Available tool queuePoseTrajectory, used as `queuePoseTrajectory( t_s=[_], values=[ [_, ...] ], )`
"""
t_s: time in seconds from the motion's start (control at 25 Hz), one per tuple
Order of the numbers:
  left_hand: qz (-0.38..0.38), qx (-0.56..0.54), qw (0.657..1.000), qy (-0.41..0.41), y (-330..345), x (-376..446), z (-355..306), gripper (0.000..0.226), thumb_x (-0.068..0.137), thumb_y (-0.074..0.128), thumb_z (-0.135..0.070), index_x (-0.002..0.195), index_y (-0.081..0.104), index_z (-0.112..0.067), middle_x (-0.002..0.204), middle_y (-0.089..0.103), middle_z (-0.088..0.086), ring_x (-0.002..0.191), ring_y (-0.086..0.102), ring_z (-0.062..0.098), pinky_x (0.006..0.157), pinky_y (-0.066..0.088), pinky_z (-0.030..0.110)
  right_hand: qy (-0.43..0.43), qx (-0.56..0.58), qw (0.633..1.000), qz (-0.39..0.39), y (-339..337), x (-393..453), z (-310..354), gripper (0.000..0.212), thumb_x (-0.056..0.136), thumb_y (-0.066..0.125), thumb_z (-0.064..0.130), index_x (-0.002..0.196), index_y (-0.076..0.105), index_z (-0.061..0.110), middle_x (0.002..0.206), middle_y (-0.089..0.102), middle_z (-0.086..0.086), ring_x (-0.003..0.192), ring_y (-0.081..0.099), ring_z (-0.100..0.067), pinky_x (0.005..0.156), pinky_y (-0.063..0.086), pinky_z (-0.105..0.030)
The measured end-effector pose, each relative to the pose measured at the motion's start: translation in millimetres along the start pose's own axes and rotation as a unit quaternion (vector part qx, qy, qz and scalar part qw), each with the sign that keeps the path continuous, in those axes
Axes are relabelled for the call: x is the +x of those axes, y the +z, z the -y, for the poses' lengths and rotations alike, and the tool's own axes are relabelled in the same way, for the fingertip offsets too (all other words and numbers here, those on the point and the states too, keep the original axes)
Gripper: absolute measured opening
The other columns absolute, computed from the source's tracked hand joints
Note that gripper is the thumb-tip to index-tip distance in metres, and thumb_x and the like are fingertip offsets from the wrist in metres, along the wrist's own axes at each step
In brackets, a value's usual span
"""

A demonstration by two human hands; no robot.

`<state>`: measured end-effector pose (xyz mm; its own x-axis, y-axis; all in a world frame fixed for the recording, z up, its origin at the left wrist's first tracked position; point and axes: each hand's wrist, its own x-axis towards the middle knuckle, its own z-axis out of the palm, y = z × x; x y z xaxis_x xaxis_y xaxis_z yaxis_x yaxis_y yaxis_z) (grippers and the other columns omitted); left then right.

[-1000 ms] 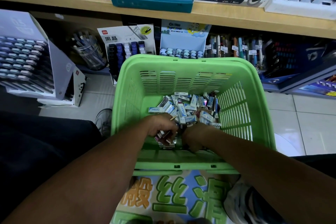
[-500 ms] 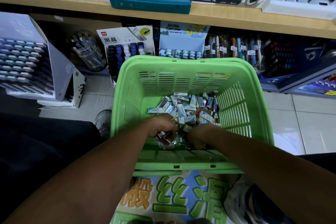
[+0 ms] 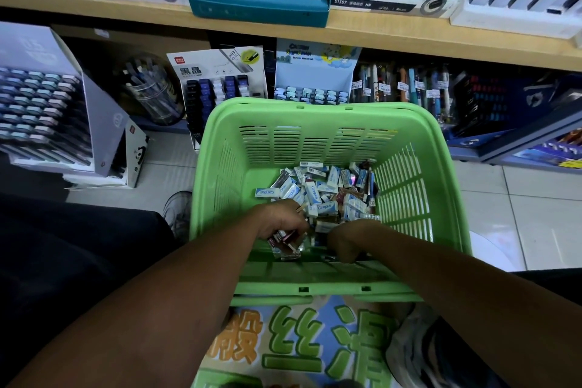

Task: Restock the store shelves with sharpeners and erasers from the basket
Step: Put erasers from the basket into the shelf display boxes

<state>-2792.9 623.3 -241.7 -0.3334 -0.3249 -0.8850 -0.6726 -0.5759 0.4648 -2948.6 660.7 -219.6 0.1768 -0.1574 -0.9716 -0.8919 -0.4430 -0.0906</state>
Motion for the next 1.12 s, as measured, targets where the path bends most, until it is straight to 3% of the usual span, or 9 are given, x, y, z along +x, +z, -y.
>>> queuePoseTrajectory(
  t_s=[0.2,0.28,0.32,0.36,0.48,0.68,0.88,1.0,1.12],
  values=[
    [-0.005,0.010,1.000,0.007,2.6,-0.3,-5.0,0.032,0.081,0.065,0.004,0.110,0.055,-0.002,0.112,0.063,0.024,0.089,0.069,0.035,0.064,0.061,0.042,-0.030,0.068,0.997,0.007,3.1,1.5,-2.7,0.035,0.103,0.045,0.016,0.132,0.054,-0.002,0.112,0.056,-0.013,0.072,0.052,-0.016,0.056,0.048,-0.021],
    [-0.004,0.015,1.000,0.003,3.1,-0.1,-3.3,0.033,0.081,0.066,0.003,0.111,0.054,-0.003,0.114,0.063,0.023,0.095,0.070,0.036,0.071,0.061,0.046,-0.032,0.114,0.993,-0.015,7.2,4.9,-4.2,0.042,0.105,0.042,0.031,0.137,0.052,0.005,0.127,0.057,-0.014,0.098,0.061,-0.024,0.085,0.053,-0.033],
    [-0.004,0.017,1.000,0.001,3.0,0.8,-2.1,0.032,0.082,0.067,0.003,0.111,0.054,-0.003,0.113,0.063,0.022,0.097,0.070,0.037,0.074,0.061,0.048,-0.043,0.113,0.992,-0.028,10.0,7.4,-5.7,0.045,0.106,0.042,0.034,0.139,0.052,0.006,0.134,0.055,-0.016,0.111,0.059,-0.029,0.097,0.049,-0.039],
    [-0.005,0.016,1.000,-0.002,2.7,0.8,-1.7,0.032,0.082,0.067,0.003,0.111,0.055,-0.003,0.112,0.063,0.021,0.097,0.070,0.037,0.075,0.061,0.050,-0.049,0.119,0.991,-0.039,11.2,8.4,-6.9,0.044,0.105,0.043,0.034,0.138,0.053,0.006,0.136,0.055,-0.017,0.116,0.058,-0.031,0.099,0.047,-0.041],
    [-0.004,0.011,1.000,-0.006,-0.3,0.0,-1.9,0.031,0.083,0.067,0.002,0.111,0.056,-0.002,0.111,0.063,0.022,0.099,0.069,0.037,0.075,0.061,0.050,-0.062,0.148,0.985,-0.067,12.1,11.1,-10.1,0.039,0.101,0.053,0.032,0.128,0.061,0.005,0.124,0.062,-0.015,0.097,0.063,-0.029,0.084,0.054,-0.039],
    [0.008,-0.023,1.000,0.000,-4.6,-4.2,-4.8,0.021,0.084,0.065,0.006,0.102,0.056,-0.001,0.094,0.064,0.017,0.076,0.068,0.029,0.057,0.058,0.038,-0.081,0.166,0.976,-0.115,12.5,11.0,-8.4,0.031,0.103,0.051,0.025,0.118,0.060,0.000,0.112,0.064,-0.018,0.088,0.056,-0.025,0.083,0.049,-0.039],
    [-0.003,-0.047,0.999,0.008,-11.7,-8.1,-1.9,0.015,0.085,0.061,0.006,0.099,0.060,0.002,0.080,0.065,0.014,0.062,0.064,0.023,0.059,0.054,0.035,-0.091,0.140,0.981,-0.096,11.4,9.9,-8.0,0.021,0.099,0.056,0.017,0.115,0.058,0.005,0.099,0.058,-0.014,0.086,0.055,-0.025,0.078,0.049,-0.037],
    [-0.062,-0.080,0.994,0.028,-17.3,-8.5,-0.6,0.020,0.081,0.062,0.006,0.100,0.062,0.000,0.084,0.066,0.016,0.067,0.062,0.025,0.064,0.054,0.038,-0.104,0.228,0.960,-0.122,6.0,2.6,-13.8,0.012,0.098,0.057,0.019,0.102,0.062,0.008,0.088,0.058,-0.006,0.075,0.056,-0.019,0.066,0.049,-0.026],
    [-0.121,-0.157,0.979,0.039,-24.0,-9.9,-2.4,0.017,0.083,0.062,0.005,0.099,0.060,-0.003,0.093,0.065,0.016,0.079,0.065,0.026,0.067,0.057,0.039,-0.099,0.362,0.915,-0.147,-2.6,-12.2,-25.0,0.020,0.099,0.057,0.018,0.084,0.066,0.008,0.073,0.061,-0.002,0.057,0.053,-0.009,0.049,0.044,-0.015]
  ],
)
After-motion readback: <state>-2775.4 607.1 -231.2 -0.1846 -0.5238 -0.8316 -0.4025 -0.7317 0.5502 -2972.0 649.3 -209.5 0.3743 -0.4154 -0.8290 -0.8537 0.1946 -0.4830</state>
